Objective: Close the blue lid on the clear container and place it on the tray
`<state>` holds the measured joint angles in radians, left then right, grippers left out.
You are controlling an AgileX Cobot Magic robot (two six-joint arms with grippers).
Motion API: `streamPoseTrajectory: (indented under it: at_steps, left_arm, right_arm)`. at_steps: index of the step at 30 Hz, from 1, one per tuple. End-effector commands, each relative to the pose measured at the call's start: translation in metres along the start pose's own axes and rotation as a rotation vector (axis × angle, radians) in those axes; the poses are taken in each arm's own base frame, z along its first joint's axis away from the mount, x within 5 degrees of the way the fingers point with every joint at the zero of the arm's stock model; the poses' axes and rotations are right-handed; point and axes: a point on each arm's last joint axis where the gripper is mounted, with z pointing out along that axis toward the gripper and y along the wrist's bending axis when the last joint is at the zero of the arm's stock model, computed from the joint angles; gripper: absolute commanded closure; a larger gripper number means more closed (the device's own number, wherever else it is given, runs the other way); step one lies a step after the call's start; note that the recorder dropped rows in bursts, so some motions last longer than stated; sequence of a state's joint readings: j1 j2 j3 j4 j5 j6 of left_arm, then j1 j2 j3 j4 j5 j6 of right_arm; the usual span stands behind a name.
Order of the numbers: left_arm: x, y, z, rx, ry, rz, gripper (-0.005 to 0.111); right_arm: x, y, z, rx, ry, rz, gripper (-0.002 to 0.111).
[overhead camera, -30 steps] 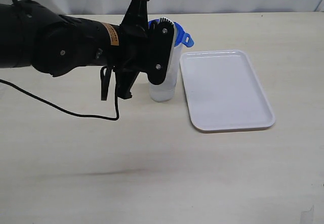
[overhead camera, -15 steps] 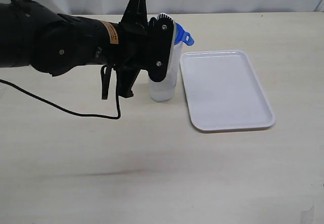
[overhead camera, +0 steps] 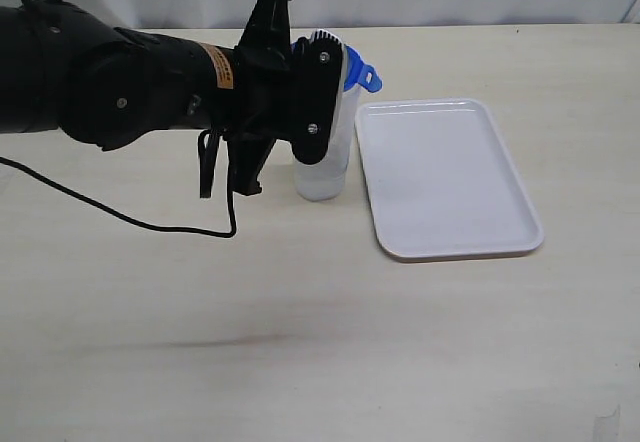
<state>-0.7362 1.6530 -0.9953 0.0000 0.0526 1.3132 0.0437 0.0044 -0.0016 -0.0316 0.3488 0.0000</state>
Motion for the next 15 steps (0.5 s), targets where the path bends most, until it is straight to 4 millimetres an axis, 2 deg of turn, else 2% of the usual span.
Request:
streamPoseTrajectory:
  at_steps: [1, 15]
  left_arm:
    - [-0.0041, 0.0040, -0.0029, -0.017, -0.012, -0.019, 0.107]
    - [-0.0046, 0.0061, -0.0030, -0.039, -0.020, -0.102, 0.107]
  right_arm:
    - [0.0001, -0.0003, -0.0002, 0.006, -0.006, -0.003, 0.104]
    - [0.0001, -0.0003, -0.0002, 0.006, -0.006, -0.003, 0.104]
